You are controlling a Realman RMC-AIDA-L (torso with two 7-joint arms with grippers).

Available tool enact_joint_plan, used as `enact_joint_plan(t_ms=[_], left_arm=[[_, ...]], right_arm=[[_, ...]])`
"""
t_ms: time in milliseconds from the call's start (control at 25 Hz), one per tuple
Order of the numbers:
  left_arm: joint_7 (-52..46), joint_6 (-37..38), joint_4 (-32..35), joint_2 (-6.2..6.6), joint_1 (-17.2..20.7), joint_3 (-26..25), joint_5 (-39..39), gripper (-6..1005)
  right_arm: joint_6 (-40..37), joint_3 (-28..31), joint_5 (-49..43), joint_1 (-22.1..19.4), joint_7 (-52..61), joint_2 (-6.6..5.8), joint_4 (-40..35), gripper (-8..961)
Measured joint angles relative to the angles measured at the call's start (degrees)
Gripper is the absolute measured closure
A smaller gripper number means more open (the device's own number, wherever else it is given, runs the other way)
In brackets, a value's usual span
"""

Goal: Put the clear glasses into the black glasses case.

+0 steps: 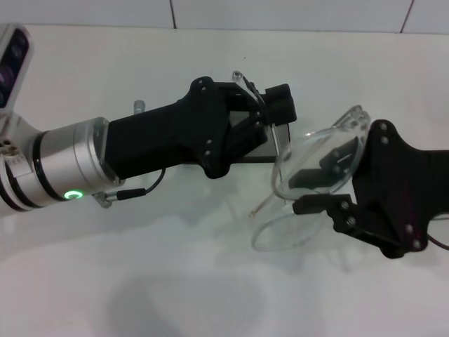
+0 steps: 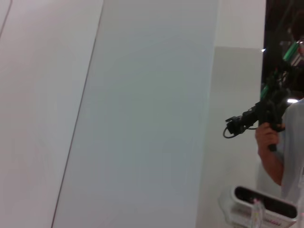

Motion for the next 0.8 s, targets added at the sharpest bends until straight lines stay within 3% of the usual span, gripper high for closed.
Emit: enact_joint_plan(t_ms=[800], left_arm=[[-0.3, 1.78, 2.28, 0.0, 0.12, 1.67, -0.79, 888]], right_arm=[[4.26, -0.11, -0.17, 0.26, 0.36, -0.07, 0.33, 841]])
